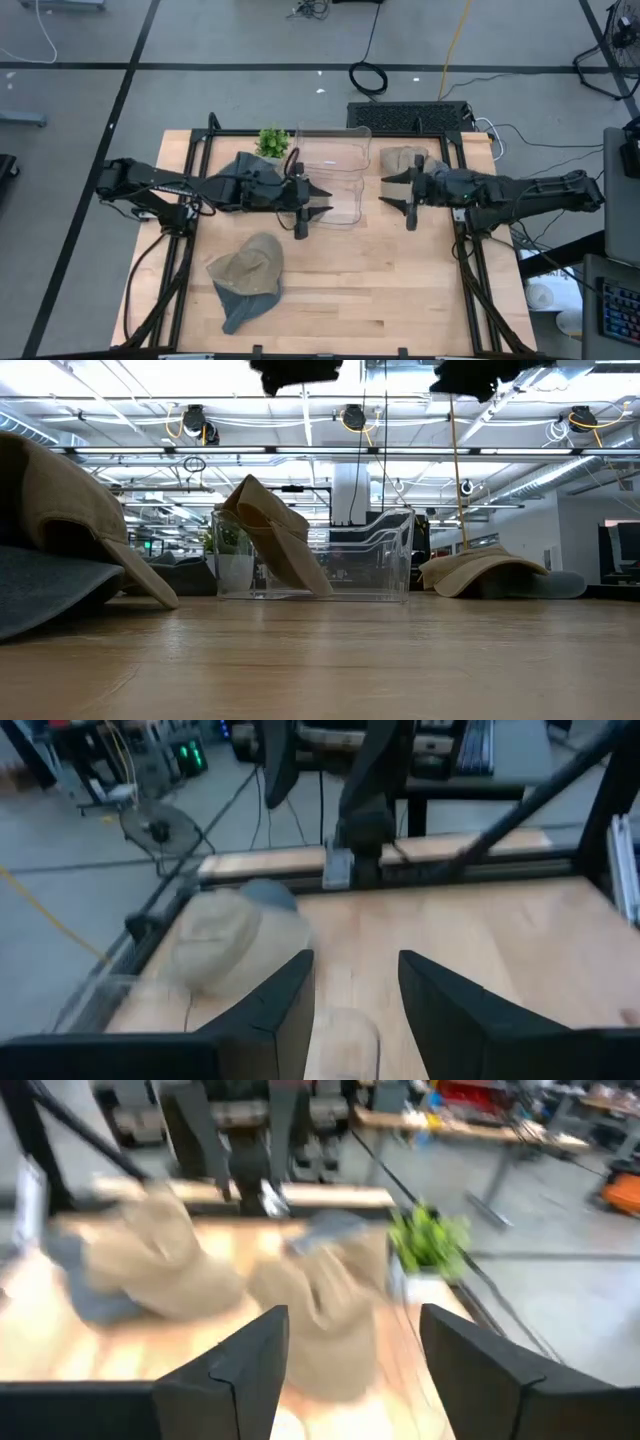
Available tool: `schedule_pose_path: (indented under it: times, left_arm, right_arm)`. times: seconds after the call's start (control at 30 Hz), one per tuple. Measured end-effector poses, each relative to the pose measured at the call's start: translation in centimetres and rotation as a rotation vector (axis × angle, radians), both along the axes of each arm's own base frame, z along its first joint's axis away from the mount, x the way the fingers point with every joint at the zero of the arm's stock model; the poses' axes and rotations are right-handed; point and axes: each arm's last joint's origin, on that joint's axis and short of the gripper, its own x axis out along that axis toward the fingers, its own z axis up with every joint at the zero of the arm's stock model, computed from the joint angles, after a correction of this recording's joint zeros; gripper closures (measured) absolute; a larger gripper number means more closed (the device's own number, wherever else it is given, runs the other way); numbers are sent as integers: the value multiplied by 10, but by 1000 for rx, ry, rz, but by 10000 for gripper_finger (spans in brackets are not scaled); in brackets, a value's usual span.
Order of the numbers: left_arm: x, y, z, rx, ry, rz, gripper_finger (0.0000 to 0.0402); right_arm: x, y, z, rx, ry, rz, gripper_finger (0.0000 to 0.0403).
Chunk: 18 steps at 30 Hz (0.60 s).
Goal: Pick & Place hat
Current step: Put the top brown cap into the bottom transparent bin
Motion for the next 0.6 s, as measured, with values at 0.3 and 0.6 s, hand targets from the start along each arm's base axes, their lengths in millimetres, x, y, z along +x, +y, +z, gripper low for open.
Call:
schedule_pose_path:
  times: [0.3, 0.6]
  left_arm:
    - [-36, 3, -8, -109, -122, -1, 245]
    - [-64, 3, -1, -319, -200, -33, 245]
  right_arm:
    - [-7, 18, -16, -125, 168, -91, 136]
    - [1, 53, -34, -509, 309, -183, 133]
